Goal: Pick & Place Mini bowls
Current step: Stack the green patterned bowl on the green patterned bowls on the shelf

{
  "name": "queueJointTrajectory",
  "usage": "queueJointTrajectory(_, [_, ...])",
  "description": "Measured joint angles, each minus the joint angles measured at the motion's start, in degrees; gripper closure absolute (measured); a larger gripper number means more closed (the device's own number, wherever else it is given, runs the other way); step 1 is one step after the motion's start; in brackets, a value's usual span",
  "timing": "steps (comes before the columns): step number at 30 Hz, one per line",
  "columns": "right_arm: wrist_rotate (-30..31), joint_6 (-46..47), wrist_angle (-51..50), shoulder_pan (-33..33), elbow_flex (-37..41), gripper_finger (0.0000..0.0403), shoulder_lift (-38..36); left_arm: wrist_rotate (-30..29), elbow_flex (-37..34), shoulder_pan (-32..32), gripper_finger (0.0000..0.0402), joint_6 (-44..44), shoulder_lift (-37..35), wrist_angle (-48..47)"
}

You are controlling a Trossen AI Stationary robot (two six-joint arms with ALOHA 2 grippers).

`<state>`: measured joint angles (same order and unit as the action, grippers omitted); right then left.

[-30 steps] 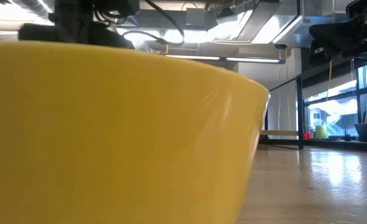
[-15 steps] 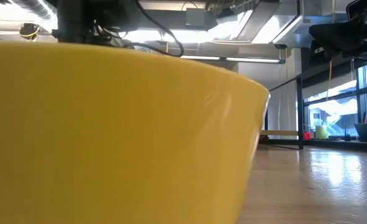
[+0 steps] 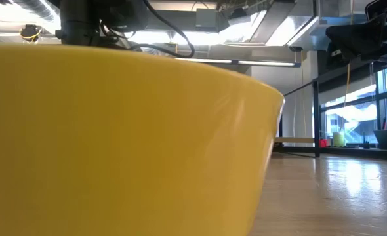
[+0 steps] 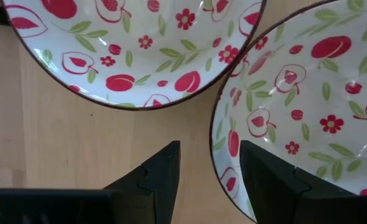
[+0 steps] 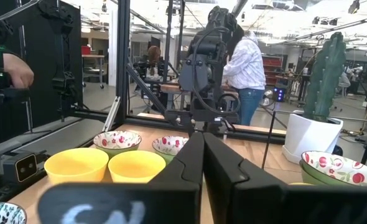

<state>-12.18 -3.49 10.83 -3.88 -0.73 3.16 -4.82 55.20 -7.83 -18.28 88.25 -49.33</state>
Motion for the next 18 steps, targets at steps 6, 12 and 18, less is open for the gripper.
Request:
queueJointTrajectory(6, [0.0, -0.2, 0.0, 0.0, 0.0, 0.0391, 0.0, 0.0, 0.0, 0.0, 0.0247, -1.0, 0.0, 0.1])
queueJointTrajectory(12, [0.0, -0.2, 0.0, 0.0, 0.0, 0.0391, 0.0, -0.1, 0.0, -0.4, 0.0245, -1.1, 0.9, 0.5])
queueJointTrajectory(18, [0.0, -0.1, 0.0, 0.0, 0.0, 0.0391, 0.0, -0.2, 0.0, -1.2, 0.0248, -1.1, 1.4, 0.6])
